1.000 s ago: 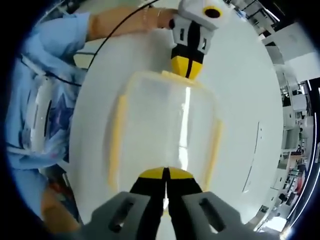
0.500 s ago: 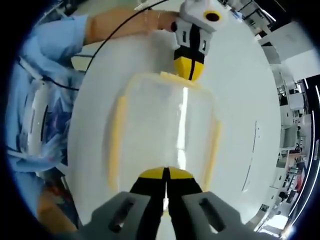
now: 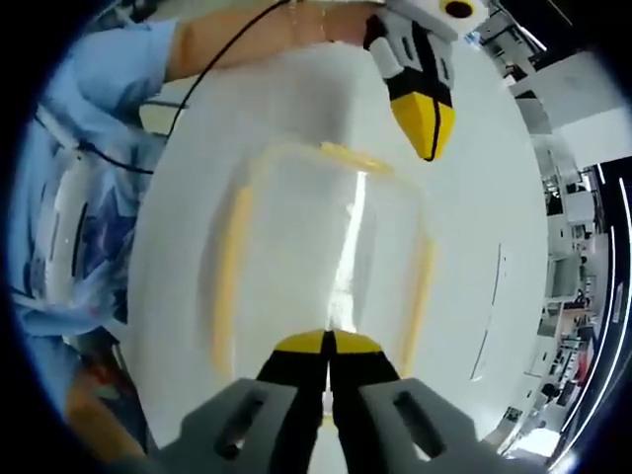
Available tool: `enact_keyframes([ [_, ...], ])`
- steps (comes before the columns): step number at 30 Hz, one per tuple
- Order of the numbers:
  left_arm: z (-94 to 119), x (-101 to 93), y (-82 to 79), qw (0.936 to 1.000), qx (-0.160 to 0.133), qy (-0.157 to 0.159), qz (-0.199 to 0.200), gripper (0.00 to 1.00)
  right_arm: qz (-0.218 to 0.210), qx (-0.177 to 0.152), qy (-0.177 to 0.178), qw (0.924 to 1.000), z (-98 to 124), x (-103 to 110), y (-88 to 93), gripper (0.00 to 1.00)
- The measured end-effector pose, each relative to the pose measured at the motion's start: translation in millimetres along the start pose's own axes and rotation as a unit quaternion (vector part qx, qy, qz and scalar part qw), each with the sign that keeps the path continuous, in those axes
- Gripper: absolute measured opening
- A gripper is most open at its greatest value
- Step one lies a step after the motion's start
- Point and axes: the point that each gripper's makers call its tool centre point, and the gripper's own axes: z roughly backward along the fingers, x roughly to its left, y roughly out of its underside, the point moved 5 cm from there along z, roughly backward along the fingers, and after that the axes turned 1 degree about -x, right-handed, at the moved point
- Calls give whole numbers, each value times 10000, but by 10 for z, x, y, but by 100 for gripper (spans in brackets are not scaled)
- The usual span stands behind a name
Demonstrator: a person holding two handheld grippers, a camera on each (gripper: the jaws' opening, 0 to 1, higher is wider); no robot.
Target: Snap each plastic latch of the storage box into its locked position after aligning the lid with the box until every specified latch is closed and the lid sits flush.
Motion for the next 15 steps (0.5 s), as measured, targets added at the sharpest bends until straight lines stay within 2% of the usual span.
enact_keyframes([
  [4,-79,-54,-75,9994,323,22,-92,0,24,-12,26,10000,-6,5,-9,0],
  [5,-88,-79,-83,9986,499,57,-164,0,21,-19,33,10000,-8,5,-10,0],
  [7,-126,-116,-145,9982,578,-33,-134,0,22,-52,52,10000,-11,7,-9,0],
  [10,-161,-183,-260,9970,714,60,-306,0,21,-131,77,9999,-13,8,-3,0],
  [15,-265,-270,-326,9907,1234,43,-566,0,37,-169,95,9998,-12,-2,-12,0],
])
